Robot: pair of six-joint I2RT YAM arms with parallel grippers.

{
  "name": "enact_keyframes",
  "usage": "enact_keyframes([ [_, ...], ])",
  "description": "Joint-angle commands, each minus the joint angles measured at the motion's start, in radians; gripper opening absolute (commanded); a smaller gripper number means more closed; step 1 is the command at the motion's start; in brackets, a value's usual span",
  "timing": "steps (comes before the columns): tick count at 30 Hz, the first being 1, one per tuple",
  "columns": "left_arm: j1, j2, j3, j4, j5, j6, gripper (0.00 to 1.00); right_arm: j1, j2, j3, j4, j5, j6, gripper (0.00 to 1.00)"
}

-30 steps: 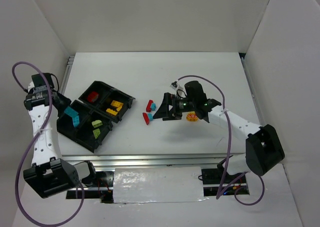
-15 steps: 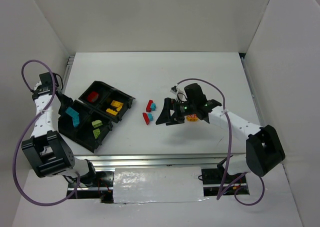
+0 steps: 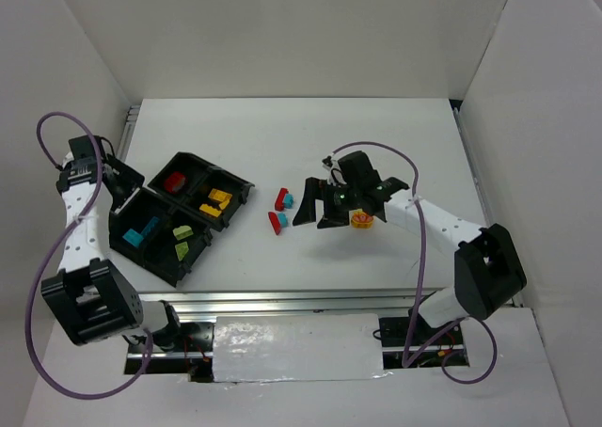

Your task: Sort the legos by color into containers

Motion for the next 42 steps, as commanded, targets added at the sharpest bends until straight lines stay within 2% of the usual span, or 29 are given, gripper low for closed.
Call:
enact_keyframes([
  [1,0.005,-0.107,0.046,-0.024,0.113,0.066,0.98,0.031,0.025,0.108,-0.096,0.331,0.030,1.00],
  [6,-0.019,-0.265,-0.013,-0.027,0.269,0.127,0.98,0.073,0.138,0.220,-0.180,0.567,0.097,1.00],
  [11,-0.131,-0.403,-0.089,-0.055,0.411,0.156,0.99,0.076,0.173,0.272,-0.245,0.768,0.086,1.00],
  [15,-0.296,-0.467,-0.129,-0.116,0.382,0.158,0.99,0.003,0.158,0.251,-0.302,0.842,0.122,1.00],
  [17,-0.343,-0.506,-0.160,-0.139,0.365,0.149,1.00,-0.050,0.138,0.214,-0.309,0.862,0.111,1.00],
  [20,-0.386,-0.538,-0.203,-0.151,0.367,0.149,1.00,-0.122,0.117,0.160,-0.305,0.862,0.063,1.00],
  [26,-0.392,-0.517,-0.253,-0.125,0.460,0.175,1.00,-0.191,0.071,0.051,-0.191,0.835,-0.058,1.00],
  [35,-0.393,-0.449,-0.174,-0.109,0.511,0.211,0.99,-0.197,0.175,0.042,-0.119,0.691,-0.127,1.00],
  [38,-0.395,-0.449,-0.183,-0.105,0.520,0.215,1.00,-0.196,0.204,0.034,-0.116,0.683,-0.130,1.00],
  [40,-0.395,-0.452,-0.194,-0.104,0.528,0.211,0.99,-0.194,0.236,0.042,-0.130,0.678,-0.130,0.95],
  [42,-0.393,-0.461,-0.212,-0.099,0.536,0.210,1.00,-0.194,0.238,0.048,-0.133,0.663,-0.134,0.96],
])
